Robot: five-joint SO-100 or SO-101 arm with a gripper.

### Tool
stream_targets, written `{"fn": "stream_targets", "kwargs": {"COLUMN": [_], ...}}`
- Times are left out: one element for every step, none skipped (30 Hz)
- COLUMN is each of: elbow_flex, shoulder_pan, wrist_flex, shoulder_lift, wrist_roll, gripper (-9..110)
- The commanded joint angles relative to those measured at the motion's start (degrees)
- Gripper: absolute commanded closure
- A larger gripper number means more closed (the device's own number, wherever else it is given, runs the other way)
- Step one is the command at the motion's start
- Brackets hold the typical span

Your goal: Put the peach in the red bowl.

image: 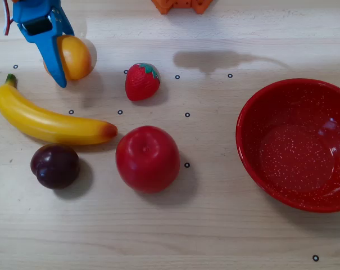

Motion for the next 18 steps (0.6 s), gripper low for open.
{"fn": "stream_targets", "kwargs": {"elbow_flex": [-1.3,-1.2,-1.1,-1.0,-0.7,-0.4,-0.2,0.2,0.5,0.6,0.6,0.7,0.9,1.1,1.2,1.5,1.6,1.8], "shoulder_pan": [-0.6,-0.6,-0.5,-0.4,-0.4,-0.4,-0.4,-0.4,-0.4,-0.4,-0.3,-0.2,-0.1,0.0,0.0,0.1,0.2,0.3], "wrist_flex": [-1.2,-1.3,-1.4,-1.6,-1.8,-2.0,-2.5,-3.3,-3.9,-4.1,-4.3,-4.5,-4.7,-5.0,-5.4,-5.9,-6.2,-6.4], "shoulder_lift": [1.9,1.9,1.9,1.9,1.9,1.9,1.9,1.8,1.7,1.5,1.3,1.2,1.1,1.0,0.8,0.7,0.6,0.5], "wrist_roll": [1.4,1.3,1.3,1.3,1.3,1.4,1.4,1.4,1.5,1.5,1.5,1.5,1.5,1.4,1.4,1.4,1.3,1.3], "gripper": [46,46,46,46,46,47,47,47,47,47,47,47,47,47,47,47,47,47]}}
